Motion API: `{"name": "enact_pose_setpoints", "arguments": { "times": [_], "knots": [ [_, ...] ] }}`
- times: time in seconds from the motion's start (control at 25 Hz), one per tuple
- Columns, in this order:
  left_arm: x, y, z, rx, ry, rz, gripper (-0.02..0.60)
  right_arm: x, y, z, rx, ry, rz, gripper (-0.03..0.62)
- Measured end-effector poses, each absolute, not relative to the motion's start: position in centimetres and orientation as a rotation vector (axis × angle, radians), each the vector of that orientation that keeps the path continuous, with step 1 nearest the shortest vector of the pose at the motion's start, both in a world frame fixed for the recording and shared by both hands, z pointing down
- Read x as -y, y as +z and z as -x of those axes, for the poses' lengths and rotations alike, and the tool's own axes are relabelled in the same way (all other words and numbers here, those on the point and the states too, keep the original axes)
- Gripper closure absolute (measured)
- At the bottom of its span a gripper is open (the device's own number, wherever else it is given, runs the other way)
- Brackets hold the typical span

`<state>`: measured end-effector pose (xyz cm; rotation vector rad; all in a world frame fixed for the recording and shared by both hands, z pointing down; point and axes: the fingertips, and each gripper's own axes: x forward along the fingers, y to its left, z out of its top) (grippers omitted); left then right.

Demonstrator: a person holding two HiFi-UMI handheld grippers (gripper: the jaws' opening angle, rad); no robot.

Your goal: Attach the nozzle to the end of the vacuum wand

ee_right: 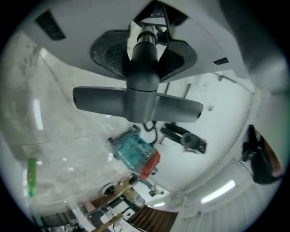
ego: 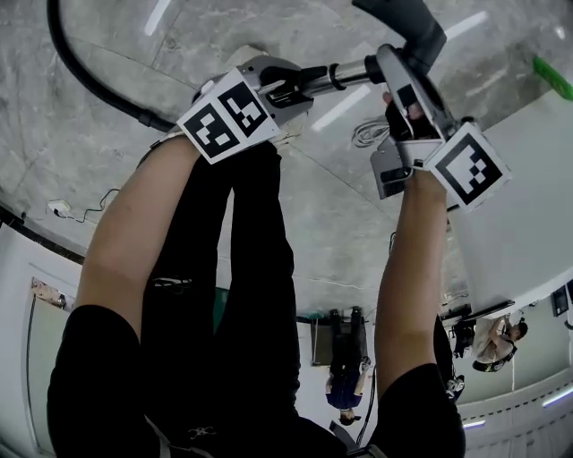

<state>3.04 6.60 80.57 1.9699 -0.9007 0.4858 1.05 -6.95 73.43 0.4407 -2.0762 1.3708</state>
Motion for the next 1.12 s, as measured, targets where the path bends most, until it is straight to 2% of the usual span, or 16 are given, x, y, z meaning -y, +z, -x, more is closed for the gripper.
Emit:
{"name": "enact_pose_setpoints", "arguments": {
  "times": [0.08, 0.16, 0.32, 0.4, 0.48, 0.64, 0.96, 1.12],
  "knots": [
    [-6.6, 80.7, -3.9, 0.893, 0.494, -1.976, 0.411, 7.1, 74.0, -2.3, 1.93, 1.327, -0.693, 0.398],
    [-6.5, 80.4, -3.8, 0.88, 0.492, -1.987, 0.411, 7.0, 73.6, -2.0, 1.941, 1.314, -0.717, 0.398],
    [-6.7, 79.3, -3.0, 0.823, 0.455, -2.03, 0.411, 5.8, 71.4, 0.2, 2.275, 1.383, -0.122, 0.398],
    [-6.7, 79.3, -3.3, 0.817, 0.455, -2.03, 0.411, 5.5, 71.3, 0.0, 2.325, 1.475, -0.028, 0.398],
    [-6.4, 80.3, -3.5, 0.86, 0.48, -1.992, 0.411, 6.3, 72.9, -0.6, 2.274, 1.506, -0.319, 0.398],
    [-6.7, 81.3, -3.9, 0.897, 0.503, -1.959, 0.408, 6.1, 75.7, -2.0, 1.95, 1.272, -0.868, 0.398],
    [-6.9, 83.2, -3.5, 0.837, 0.546, -1.952, 0.405, 5.8, 77.9, -1.1, 1.94, 1.34, -0.704, 0.399],
    [-6.9, 85.3, -2.2, 0.952, 0.621, -1.899, 0.399, 6.7, 81.2, -0.5, 1.873, 1.388, -0.72, 0.399]
  ]
}}
